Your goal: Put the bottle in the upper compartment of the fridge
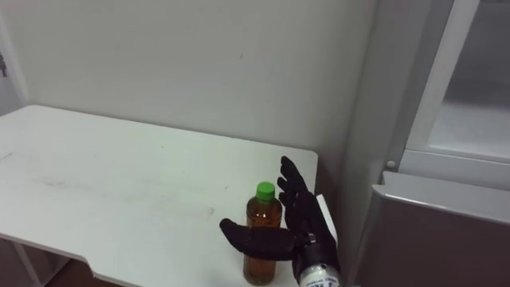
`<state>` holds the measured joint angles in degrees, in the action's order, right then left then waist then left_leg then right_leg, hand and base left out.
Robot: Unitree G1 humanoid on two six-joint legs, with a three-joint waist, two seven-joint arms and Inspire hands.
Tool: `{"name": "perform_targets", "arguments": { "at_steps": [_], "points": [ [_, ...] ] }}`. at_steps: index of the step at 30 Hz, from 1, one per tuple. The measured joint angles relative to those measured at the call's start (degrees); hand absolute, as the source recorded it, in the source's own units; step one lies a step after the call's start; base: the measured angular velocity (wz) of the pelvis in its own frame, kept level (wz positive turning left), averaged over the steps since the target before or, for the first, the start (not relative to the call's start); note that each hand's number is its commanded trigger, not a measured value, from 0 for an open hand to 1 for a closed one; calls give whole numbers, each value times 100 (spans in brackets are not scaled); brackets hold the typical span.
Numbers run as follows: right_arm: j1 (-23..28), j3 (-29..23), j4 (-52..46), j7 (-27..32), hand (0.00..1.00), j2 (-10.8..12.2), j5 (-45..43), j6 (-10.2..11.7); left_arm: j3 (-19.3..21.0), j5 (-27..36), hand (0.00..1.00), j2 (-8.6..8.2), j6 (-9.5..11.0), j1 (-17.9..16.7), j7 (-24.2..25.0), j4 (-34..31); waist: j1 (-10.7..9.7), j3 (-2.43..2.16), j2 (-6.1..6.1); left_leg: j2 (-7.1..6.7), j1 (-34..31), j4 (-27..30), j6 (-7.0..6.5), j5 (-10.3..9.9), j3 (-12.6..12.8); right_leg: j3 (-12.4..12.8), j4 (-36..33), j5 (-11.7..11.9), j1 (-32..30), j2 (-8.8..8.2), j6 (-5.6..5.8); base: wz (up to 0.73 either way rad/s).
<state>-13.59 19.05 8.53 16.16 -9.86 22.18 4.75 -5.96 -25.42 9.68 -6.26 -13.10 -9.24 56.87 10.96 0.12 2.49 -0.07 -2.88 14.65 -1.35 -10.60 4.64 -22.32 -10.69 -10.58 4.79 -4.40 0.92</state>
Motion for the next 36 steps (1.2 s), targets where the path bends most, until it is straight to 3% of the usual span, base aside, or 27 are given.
{"name": "perform_targets", "arguments": {
  "at_steps": [10,16,36],
  "points": [
    [11,-4,437,412,0,59,-543,-44,9,-3,0,-108,-129,-22,-4,36,-1,51,-13,-64,21,-123,-35,39,-57,-33,3,-23,-28,-70,48,0],
    [12,-7,435,694,0,70,-708,-56,8,-4,0,-183,-137,-22,-5,40,-18,36,-31,-67,-50,-116,-32,40,-69,-104,-5,-22,-81,-64,46,4],
    [0,-13,769,1050,0,87,-820,-111,2,130,0,-198,-205,-98,-33,-209,-3,63,-101,-84,-97,-69,-73,74,-180,-192,-116,-24,-100,-134,54,2]
  ]
}}
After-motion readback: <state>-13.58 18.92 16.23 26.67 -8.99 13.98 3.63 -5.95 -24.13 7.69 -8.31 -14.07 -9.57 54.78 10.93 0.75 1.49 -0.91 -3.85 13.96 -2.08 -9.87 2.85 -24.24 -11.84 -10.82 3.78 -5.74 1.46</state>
